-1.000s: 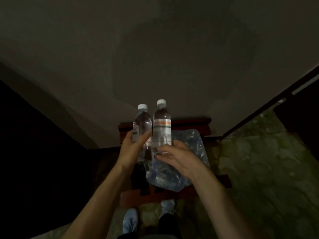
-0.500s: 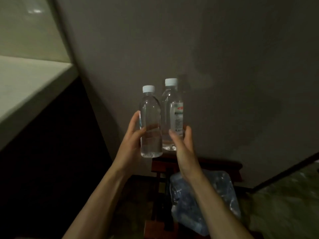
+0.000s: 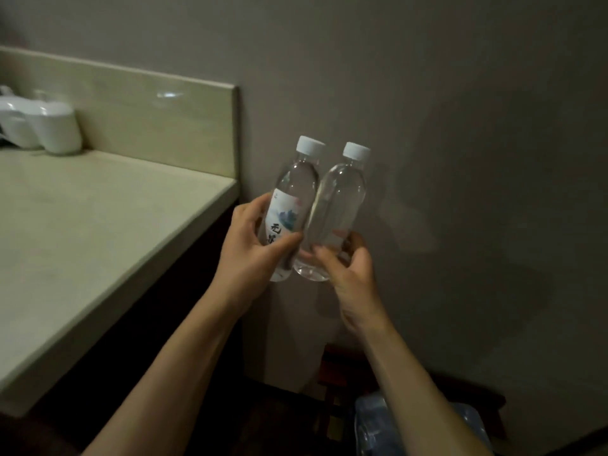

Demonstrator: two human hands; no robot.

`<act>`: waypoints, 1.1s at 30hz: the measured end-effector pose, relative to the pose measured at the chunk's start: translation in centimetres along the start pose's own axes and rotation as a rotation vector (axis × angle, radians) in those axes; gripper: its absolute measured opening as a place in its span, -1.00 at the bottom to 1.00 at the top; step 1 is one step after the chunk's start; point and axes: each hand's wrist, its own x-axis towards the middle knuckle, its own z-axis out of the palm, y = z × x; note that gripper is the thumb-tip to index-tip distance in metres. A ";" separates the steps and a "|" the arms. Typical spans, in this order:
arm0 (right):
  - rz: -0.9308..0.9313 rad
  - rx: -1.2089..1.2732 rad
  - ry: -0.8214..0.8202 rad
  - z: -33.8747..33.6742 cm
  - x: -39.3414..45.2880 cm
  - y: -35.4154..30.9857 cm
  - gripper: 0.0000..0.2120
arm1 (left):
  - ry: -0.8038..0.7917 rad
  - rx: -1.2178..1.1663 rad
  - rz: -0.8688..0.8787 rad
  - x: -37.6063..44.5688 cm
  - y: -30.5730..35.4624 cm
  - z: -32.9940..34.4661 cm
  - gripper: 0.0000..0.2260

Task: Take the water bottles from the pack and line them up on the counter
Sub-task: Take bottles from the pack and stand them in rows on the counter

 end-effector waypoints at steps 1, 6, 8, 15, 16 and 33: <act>-0.020 -0.008 0.005 1.3 0.5 -0.4 -0.56 | -0.003 0.015 0.021 0.6 0.5 -1.2 -0.41; -0.087 0.013 -0.022 9.0 2.7 -1.8 -0.52 | 0.017 0.078 0.146 4.3 1.7 -8.0 -0.45; -0.097 -0.006 -0.048 12.5 3.5 -2.2 -0.53 | 0.005 0.136 0.178 6.1 2.0 -11.3 -0.48; -0.025 -0.101 -0.011 22.5 5.5 -0.8 -0.55 | -0.004 0.293 0.242 10.3 0.3 -20.8 -0.45; 0.008 -0.105 -0.015 23.6 5.7 -0.3 -0.57 | -0.006 0.318 0.248 10.6 -0.3 -21.8 -0.46; 0.273 -0.284 -0.048 36.3 11.4 5.5 -0.44 | 0.140 0.492 0.198 15.4 -5.9 -32.3 -0.56</act>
